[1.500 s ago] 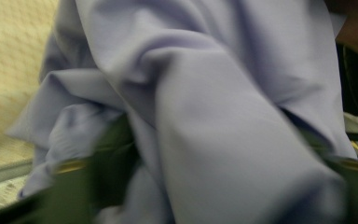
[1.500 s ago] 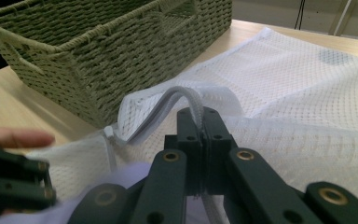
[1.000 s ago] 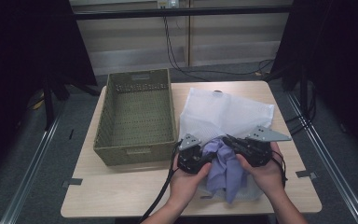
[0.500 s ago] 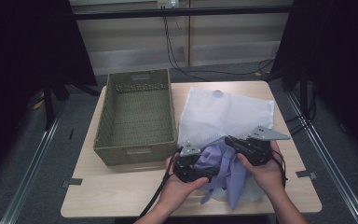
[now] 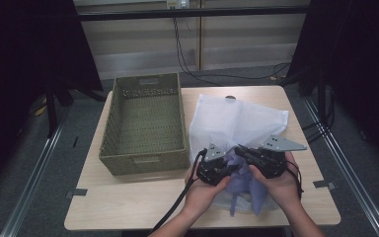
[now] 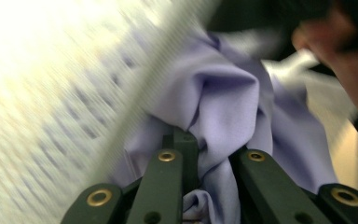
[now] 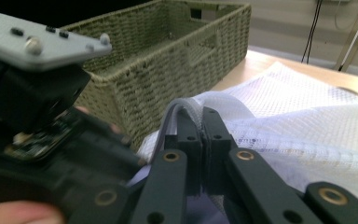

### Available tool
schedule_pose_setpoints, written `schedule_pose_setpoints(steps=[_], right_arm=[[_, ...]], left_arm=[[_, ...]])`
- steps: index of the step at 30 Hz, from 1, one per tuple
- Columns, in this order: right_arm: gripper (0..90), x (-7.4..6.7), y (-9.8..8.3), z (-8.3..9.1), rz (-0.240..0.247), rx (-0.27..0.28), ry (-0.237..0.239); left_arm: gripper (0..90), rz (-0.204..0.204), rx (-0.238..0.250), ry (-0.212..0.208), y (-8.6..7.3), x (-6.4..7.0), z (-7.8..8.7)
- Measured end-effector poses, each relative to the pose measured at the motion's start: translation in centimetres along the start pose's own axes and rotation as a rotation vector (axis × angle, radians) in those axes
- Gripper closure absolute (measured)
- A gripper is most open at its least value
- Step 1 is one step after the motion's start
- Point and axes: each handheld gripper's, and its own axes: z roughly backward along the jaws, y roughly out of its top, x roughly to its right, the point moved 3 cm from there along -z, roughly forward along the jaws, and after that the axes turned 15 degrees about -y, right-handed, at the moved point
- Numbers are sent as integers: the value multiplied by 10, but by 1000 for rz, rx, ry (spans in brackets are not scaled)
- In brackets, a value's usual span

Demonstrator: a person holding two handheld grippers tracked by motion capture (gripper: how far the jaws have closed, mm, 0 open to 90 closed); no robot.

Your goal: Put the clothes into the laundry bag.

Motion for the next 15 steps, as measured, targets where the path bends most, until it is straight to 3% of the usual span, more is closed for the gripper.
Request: schedule_pose_setpoints(steps=[2, 3, 4, 6, 7, 10, 12, 15], right_arm=[[888, 1, 2, 3, -3, 8, -2], [888, 1, 3, 4, -2, 8, -6], [888, 2, 3, 4, 4, 8, -9], [888, 3, 0, 3, 6, -1, -13], [888, 4, -1, 3, 8, -5, -16], [888, 7, -4, 1, 5, -14, -22], [889, 10, -5, 0, -2, -17, -24], [889, 12, -7, -3, -10, -20, -36]], left_arm=[[811, -20, 33, 81, 1, -4, -5], [767, -27, 24, 109, -1, -9, -9], [683, -4, 17, 118, -5, -14, -13], [553, 38, -22, 63, -12, -20, -15], [481, 32, -35, 46, -15, -19, -13], [331, -21, -55, 7, -19, -9, -4], [272, -82, -67, 12, -21, -2, 2], [177, -87, -45, 22, -23, 6, 12]])
